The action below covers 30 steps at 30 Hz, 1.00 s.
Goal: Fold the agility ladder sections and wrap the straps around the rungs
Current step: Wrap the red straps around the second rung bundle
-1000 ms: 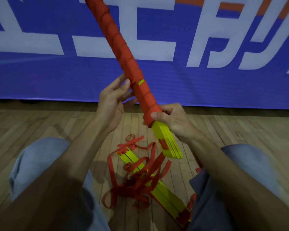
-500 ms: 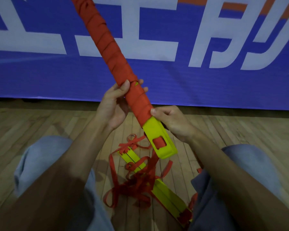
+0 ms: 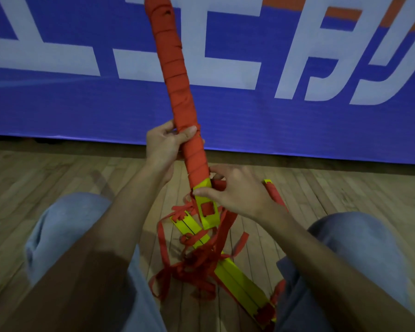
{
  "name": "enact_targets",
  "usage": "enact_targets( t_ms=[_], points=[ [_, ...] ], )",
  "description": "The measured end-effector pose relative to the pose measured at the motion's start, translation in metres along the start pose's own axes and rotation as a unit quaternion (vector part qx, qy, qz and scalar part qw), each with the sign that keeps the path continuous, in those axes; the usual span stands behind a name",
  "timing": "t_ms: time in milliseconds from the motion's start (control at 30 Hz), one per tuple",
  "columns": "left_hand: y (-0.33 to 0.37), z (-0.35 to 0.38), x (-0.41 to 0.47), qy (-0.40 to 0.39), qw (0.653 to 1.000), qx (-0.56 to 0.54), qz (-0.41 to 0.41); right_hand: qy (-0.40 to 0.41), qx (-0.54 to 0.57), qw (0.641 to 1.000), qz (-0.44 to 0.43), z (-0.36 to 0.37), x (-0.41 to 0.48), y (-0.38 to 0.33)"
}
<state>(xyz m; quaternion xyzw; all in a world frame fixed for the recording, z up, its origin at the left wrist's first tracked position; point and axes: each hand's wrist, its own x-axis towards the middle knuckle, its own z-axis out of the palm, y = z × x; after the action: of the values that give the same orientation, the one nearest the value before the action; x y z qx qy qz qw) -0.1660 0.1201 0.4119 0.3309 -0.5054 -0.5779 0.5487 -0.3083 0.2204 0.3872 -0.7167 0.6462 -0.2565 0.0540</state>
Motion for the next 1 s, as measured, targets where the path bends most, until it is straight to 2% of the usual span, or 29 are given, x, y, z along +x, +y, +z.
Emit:
enact_targets(
  t_ms=[100, 200, 267, 333, 400, 500, 667, 767, 833, 1000],
  points=[
    [-0.005, 0.002, 0.0, 0.045, 0.999, 0.012, 0.002, -0.005, -0.094, 0.995, 0.015, 0.006, -0.003, -0.007],
    [-0.011, 0.005, -0.003, 0.052, 0.997, 0.048, 0.011, -0.003, -0.104, 0.994, 0.039, 0.011, -0.002, -0.012],
    [-0.009, 0.007, -0.006, 0.034, 0.998, 0.058, 0.012, -0.013, -0.046, 0.998, 0.048, 0.01, 0.0, -0.01],
    [-0.005, 0.01, -0.007, 0.016, 0.999, 0.048, 0.007, -0.031, 0.06, 0.996, 0.055, 0.005, 0.0, -0.004],
    [0.001, 0.011, -0.009, -0.002, 1.0, 0.021, 0.004, -0.029, 0.163, 0.985, 0.052, -0.003, 0.001, 0.003],
    [0.008, 0.009, -0.012, -0.015, 1.0, -0.021, 0.013, -0.022, 0.249, 0.968, 0.024, -0.016, 0.002, 0.014],
    [0.013, 0.012, -0.015, -0.101, 0.987, -0.122, -0.022, -0.102, 0.416, 0.904, 0.004, -0.028, -0.002, 0.016],
    [0.014, 0.01, -0.016, -0.155, 0.982, -0.107, -0.016, -0.113, 0.452, 0.885, 0.011, -0.026, -0.002, 0.013],
    [0.013, 0.006, -0.015, -0.158, 0.985, -0.075, 0.004, -0.11, 0.454, 0.884, 0.03, -0.023, -0.001, 0.014],
    [0.011, 0.006, -0.017, -0.139, 0.988, -0.065, -0.016, -0.123, 0.42, 0.898, 0.041, -0.021, 0.0, 0.014]
  ],
)
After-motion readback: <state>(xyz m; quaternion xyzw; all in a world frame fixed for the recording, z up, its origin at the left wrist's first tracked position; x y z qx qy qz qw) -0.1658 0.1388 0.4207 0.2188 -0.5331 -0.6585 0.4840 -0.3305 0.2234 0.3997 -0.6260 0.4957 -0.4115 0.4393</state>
